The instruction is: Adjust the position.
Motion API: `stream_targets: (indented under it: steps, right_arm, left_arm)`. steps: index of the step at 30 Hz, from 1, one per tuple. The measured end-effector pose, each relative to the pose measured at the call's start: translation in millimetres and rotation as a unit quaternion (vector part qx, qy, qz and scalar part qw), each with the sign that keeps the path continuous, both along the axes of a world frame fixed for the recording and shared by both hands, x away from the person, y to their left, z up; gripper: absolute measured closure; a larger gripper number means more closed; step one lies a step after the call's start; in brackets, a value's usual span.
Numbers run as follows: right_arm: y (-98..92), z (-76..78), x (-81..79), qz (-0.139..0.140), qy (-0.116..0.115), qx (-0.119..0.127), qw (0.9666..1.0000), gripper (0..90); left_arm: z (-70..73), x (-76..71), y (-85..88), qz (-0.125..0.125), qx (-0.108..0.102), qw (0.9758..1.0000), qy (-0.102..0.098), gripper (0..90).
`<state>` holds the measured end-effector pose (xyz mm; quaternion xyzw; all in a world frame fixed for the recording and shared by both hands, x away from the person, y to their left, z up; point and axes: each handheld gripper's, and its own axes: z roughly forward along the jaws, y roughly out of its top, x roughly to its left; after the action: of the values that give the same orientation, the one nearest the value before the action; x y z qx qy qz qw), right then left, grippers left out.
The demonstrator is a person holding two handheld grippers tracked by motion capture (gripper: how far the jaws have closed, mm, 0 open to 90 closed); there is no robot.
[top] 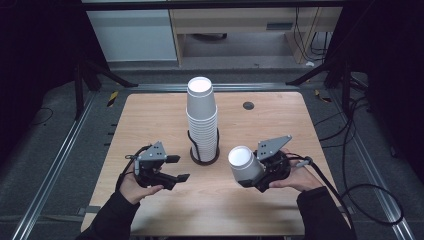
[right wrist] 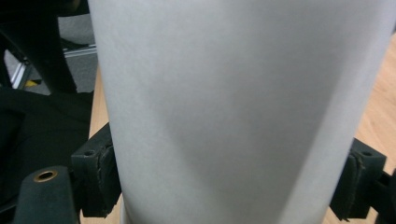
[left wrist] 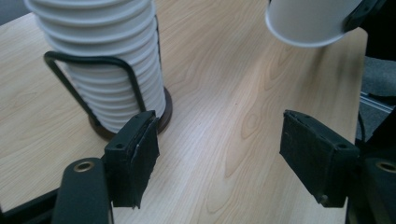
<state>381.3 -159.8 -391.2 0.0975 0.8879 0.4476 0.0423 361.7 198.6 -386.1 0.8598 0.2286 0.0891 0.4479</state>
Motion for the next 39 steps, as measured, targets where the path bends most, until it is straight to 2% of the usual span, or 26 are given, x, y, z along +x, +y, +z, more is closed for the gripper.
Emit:
stream_targets:
  steps: [5,11,18,24,28,39]
  right_arm:
    - [10.2,-2.6,0.8,0.016,0.004,-0.021,0.9996,16.0]
    - [22.1,2.0,2.9,0.040,0.002,-0.037,0.9985,16.0]
    - [34.1,2.3,9.5,0.052,0.003,-0.052,0.9973,16.0]
    - [41.8,1.0,11.1,0.065,0.008,-0.058,0.9962,16.0]
    - [44.7,-2.8,11.0,0.073,0.013,-0.068,0.9949,16.0]
    - [49.0,-8.2,9.9,0.089,0.019,-0.083,0.9924,16.0]
  left_arm:
    - [4.5,-1.5,-9.8,-0.019,-0.005,0.9998,0.000,26.1]
    - [9.4,-2.9,-18.2,-0.042,-0.008,0.9991,-0.001,24.7]
    - [14.1,0.4,-25.0,-0.059,-0.008,0.9982,0.002,22.3]
    - [15.2,1.6,-35.7,-0.082,-0.001,0.9966,0.006,19.7]
    - [19.6,3.5,-44.5,-0.106,0.006,0.9943,0.010,18.7]
    - [20.8,7.2,-68.7,-0.131,0.022,0.9909,0.023,14.2]
